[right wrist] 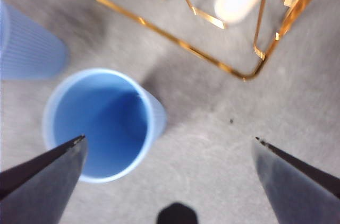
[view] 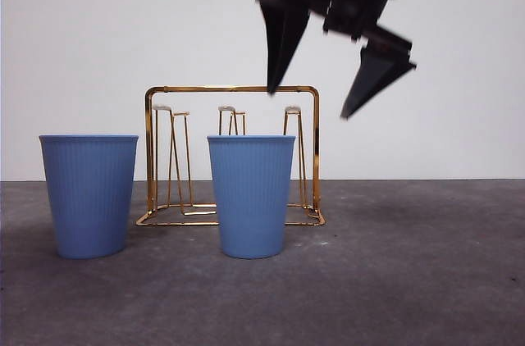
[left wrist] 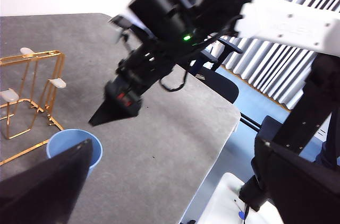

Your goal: Pick up cup 1,put cup 1 in the cup rack,pick up cup 2,put cup 2 in the cup rack

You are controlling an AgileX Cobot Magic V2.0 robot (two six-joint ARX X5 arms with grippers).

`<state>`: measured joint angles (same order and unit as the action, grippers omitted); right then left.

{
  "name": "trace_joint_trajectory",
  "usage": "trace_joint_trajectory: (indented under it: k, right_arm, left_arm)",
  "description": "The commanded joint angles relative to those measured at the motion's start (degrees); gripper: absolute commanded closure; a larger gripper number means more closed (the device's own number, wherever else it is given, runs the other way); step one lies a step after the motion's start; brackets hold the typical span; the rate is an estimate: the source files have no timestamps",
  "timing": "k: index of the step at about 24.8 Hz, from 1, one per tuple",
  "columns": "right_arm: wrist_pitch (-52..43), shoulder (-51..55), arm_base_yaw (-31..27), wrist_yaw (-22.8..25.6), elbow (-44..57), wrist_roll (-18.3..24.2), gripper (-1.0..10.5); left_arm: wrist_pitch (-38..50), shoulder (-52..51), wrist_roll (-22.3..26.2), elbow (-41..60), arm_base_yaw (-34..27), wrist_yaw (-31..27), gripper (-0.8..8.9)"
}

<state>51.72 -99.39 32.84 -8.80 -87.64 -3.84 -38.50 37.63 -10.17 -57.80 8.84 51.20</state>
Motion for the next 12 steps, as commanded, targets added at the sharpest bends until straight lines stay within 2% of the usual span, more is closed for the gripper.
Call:
trace_joint_trajectory:
  k: [1, 7, 12]
  right_arm:
    - [-0.02, -3.08, 0.68, 0.63, -0.09, -0.07, 4.2]
    - [-1.62, -8.63, 1.7, 0.72, -0.09, -0.22, 4.5]
    - [-4.63, -11.47, 2.08, 0.31, -0.09, -0.2, 9.0]
  left_arm:
    - [0.44, 0.31, -0.31, -0.15, 0.44, 0.2, 0.61]
    - [0.46, 1.49, -0.31, -0.15, 0.66, 0.2, 0.61]
    - [0.39, 2.14, -0.83, -0.15, 0.66, 0.22, 0.61]
